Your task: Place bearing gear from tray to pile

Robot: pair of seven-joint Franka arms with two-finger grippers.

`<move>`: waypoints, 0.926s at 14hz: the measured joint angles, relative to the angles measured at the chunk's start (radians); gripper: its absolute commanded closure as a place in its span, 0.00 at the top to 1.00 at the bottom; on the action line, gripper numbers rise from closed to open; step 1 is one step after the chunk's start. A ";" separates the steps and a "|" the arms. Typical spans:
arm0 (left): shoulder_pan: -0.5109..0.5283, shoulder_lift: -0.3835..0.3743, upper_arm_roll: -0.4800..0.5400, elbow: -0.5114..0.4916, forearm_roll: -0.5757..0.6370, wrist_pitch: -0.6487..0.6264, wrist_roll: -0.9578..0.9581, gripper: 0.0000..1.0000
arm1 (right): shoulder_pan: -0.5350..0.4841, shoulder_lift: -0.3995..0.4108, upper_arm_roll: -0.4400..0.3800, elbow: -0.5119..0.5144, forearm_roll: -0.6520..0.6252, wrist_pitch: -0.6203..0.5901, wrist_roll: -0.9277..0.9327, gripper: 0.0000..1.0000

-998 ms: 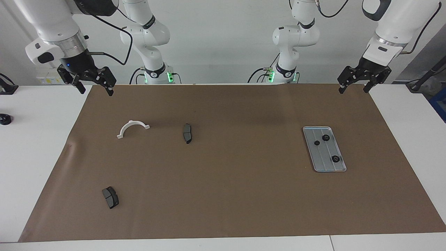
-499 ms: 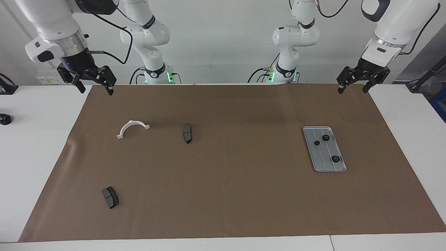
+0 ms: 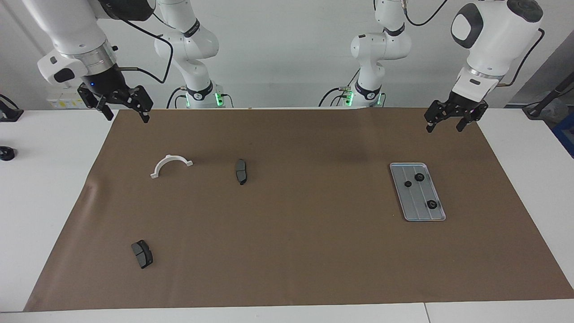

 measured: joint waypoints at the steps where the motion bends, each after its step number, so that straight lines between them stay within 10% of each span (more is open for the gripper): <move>1: 0.001 0.006 0.000 -0.022 0.001 0.028 0.000 1.00 | 0.000 -0.001 0.000 -0.002 0.000 0.000 0.000 1.00; 13: 0.006 0.266 -0.006 -0.206 0.001 0.489 0.000 1.00 | 0.005 -0.010 0.001 -0.022 0.000 0.008 0.000 1.00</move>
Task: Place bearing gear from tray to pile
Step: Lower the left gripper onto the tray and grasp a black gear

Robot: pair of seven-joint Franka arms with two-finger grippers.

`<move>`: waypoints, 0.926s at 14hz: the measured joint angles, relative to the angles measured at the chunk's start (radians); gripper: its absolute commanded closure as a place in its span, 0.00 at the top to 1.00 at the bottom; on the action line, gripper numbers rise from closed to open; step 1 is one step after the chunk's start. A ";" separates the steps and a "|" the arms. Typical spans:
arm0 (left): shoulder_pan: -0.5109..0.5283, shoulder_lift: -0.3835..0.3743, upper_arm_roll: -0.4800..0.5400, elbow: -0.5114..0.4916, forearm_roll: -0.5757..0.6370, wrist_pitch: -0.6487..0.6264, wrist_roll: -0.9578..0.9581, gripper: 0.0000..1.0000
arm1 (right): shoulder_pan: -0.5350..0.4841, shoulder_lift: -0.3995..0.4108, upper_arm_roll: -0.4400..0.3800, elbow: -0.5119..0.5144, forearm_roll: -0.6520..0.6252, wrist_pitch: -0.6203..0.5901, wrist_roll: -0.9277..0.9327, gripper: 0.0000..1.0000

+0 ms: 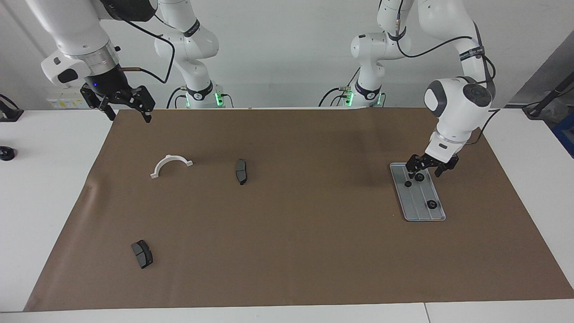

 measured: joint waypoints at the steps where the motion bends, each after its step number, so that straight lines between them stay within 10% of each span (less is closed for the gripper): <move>1: 0.000 0.028 0.000 -0.001 0.000 0.023 0.000 0.99 | 0.000 -0.001 0.000 -0.003 0.000 0.000 0.000 1.00; 8: -0.001 0.065 -0.003 -0.004 0.000 0.039 0.000 0.67 | 0.000 -0.004 0.000 -0.013 0.000 0.001 0.000 1.00; 13: -0.002 0.067 -0.009 -0.039 0.000 0.039 0.002 0.65 | 0.000 -0.004 0.000 -0.013 0.000 0.001 0.000 1.00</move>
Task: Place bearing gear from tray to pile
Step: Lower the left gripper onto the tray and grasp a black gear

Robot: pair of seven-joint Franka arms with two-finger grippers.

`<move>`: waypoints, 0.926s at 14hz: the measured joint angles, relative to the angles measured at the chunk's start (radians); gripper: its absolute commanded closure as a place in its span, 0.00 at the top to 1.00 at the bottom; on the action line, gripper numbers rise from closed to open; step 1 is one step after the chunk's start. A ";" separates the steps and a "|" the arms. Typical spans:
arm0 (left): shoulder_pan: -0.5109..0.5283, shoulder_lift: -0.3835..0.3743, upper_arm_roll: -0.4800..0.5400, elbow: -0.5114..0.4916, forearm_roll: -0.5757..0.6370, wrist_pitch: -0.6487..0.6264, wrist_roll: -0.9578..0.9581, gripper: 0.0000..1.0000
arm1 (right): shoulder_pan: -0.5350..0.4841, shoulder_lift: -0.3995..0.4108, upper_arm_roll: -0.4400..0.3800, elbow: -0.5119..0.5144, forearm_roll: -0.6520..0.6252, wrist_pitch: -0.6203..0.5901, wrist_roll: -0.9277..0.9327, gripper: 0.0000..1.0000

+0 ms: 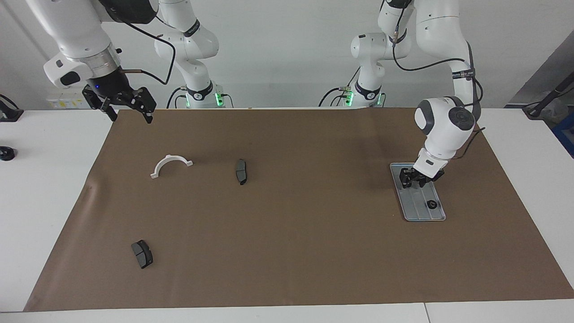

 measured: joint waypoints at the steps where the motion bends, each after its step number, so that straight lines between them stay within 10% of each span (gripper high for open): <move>1: -0.001 0.000 -0.001 -0.004 0.000 0.000 0.000 0.63 | 0.000 0.000 0.000 0.000 0.000 0.000 0.000 1.00; 4: -0.005 0.000 -0.001 -0.009 0.000 0.000 0.000 0.59 | 0.000 -0.001 0.000 -0.001 0.000 0.000 0.000 1.00; 11: -0.005 0.000 0.002 -0.009 0.000 0.007 0.001 0.02 | 0.000 -0.002 0.000 -0.001 0.000 0.000 0.000 1.00; 13: -0.004 0.000 0.002 -0.009 0.000 0.015 0.001 0.00 | 0.000 -0.002 0.000 -0.002 0.000 0.000 0.000 1.00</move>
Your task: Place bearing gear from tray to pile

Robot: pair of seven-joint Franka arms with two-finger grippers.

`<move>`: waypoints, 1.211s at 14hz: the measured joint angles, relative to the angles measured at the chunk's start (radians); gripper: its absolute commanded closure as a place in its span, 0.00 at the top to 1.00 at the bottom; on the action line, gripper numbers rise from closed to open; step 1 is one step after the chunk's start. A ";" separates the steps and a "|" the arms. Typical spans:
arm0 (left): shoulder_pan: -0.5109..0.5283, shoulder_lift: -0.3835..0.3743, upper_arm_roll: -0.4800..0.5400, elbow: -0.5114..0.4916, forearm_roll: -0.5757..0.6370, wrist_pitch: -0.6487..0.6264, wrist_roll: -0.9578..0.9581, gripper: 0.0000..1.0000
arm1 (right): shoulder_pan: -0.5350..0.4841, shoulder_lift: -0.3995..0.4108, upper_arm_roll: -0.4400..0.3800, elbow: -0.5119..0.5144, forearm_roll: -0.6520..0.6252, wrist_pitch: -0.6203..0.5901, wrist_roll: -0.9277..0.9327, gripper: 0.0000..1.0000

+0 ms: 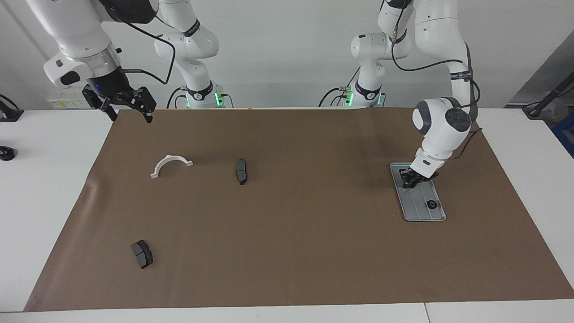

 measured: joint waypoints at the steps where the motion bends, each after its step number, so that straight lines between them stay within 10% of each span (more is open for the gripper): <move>1: 0.000 0.000 0.000 0.000 0.000 0.004 0.000 0.00 | 0.000 0.000 0.000 0.000 0.000 0.000 0.000 1.00; 6: -0.023 -0.006 -0.011 0.049 0.000 0.001 0.003 0.00 | 0.000 -0.001 0.000 -0.001 0.000 0.004 0.000 1.00; 17: -0.417 0.104 -0.021 0.319 -0.045 0.025 -0.024 0.00 | 0.066 0.046 0.009 -0.050 0.003 0.176 0.061 1.00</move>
